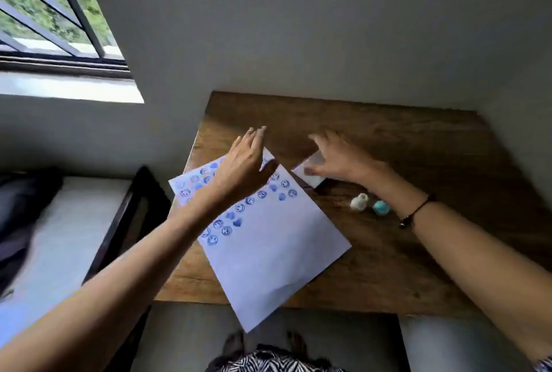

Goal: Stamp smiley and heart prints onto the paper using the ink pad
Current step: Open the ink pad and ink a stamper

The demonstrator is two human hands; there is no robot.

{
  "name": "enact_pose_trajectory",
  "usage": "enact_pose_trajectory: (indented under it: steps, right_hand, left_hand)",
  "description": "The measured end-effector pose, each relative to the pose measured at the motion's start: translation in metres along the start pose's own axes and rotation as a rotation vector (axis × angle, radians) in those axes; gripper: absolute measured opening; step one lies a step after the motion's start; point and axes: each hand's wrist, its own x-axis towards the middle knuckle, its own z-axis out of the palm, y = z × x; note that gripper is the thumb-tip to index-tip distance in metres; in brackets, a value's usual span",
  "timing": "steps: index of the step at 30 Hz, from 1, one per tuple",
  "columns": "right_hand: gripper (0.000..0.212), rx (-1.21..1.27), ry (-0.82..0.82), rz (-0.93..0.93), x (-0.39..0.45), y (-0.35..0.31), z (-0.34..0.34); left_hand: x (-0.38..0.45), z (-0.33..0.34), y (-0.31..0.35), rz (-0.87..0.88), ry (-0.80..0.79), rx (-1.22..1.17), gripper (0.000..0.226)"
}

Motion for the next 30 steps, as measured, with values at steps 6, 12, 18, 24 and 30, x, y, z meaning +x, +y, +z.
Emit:
enact_pose_trajectory:
  steps: [6, 12, 18, 24, 30]
  right_hand:
    - [0.095, -0.031, -0.089, 0.132, -0.002, 0.004, 0.025]
    - [0.094, -0.027, -0.078, 0.162, 0.008, 0.004, 0.034]
    - [0.086, 0.007, -0.081, 0.153, 0.019, 0.01, 0.032]
    - [0.061, 0.367, -0.25, 0.143, 0.027, 0.032, -0.006]
    - [0.047, 1.048, -0.317, 0.369, 0.037, 0.079, -0.032]
  left_hand:
    - [-0.018, 0.055, 0.026, -0.034, -0.168, -0.098, 0.083]
    - [0.006, 0.076, 0.042, -0.179, -0.12, -0.172, 0.089]
    - [0.014, 0.088, 0.044, -0.229, -0.068, -0.195, 0.094]
    - [0.016, 0.088, 0.041, -0.209, -0.036, -0.151, 0.098]
    - [0.017, 0.086, 0.043, -0.219, -0.066, -0.093, 0.103]
